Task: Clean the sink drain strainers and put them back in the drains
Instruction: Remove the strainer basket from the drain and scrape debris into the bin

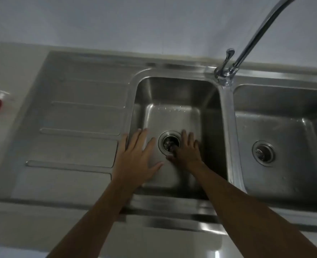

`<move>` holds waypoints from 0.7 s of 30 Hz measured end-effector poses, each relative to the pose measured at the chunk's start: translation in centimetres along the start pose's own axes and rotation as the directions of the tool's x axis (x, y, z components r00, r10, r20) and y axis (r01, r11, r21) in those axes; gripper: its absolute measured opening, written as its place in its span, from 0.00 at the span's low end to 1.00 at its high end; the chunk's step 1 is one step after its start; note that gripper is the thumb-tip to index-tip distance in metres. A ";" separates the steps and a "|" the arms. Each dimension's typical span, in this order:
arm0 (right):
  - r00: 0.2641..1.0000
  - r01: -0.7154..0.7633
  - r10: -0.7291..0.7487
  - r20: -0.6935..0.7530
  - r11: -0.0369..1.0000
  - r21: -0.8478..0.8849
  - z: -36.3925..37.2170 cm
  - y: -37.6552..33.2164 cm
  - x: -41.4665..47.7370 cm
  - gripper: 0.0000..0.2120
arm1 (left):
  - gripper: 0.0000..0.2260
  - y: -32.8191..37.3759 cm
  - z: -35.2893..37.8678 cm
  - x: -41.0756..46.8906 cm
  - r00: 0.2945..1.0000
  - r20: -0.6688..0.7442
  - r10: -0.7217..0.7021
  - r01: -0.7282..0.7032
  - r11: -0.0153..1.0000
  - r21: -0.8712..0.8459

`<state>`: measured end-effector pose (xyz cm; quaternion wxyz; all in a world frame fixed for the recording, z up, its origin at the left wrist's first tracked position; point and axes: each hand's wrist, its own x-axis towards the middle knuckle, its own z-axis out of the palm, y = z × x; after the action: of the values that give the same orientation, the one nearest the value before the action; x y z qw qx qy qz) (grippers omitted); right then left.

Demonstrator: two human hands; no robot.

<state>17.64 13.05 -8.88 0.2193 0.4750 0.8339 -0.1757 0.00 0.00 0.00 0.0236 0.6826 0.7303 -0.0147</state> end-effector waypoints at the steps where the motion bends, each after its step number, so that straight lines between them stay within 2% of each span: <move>1: 1.000 0.000 0.000 0.007 1.000 -0.026 0.2 0.1 0.1 0.26 | 0.38 0.0 0.0 0.0 1.000 0.016 0.000 0.000 1.000 0.006; 6: 0.994 0.035 -0.037 -0.104 0.999 -0.020 0.2 -0.1 -0.3 0.22 | 0.37 0.1 0.0 -0.2 1.000 0.003 0.002 -0.002 1.000 0.010; 14: 0.980 0.054 -0.046 -0.194 0.998 0.033 -0.4 -1.1 -0.6 0.22 | 0.36 0.0 -0.1 -0.2 1.000 -0.013 0.008 -0.008 1.000 0.010; 18: 0.972 0.034 -0.025 -0.234 0.999 0.036 -0.6 -1.2 -0.7 0.27 | 0.36 0.1 -0.2 -0.3 1.000 -0.030 0.008 -0.008 1.000 -0.001; 21: 0.964 0.007 0.023 -0.264 0.994 0.112 -1.1 -1.6 -1.3 0.32 | 0.36 0.1 -0.3 -0.3 0.999 -0.033 -0.002 0.001 1.000 -0.017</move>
<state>16.64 11.92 -7.09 0.0797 0.5093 0.8426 -0.1560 0.09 -0.30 0.29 0.0171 0.6820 0.7312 0.0028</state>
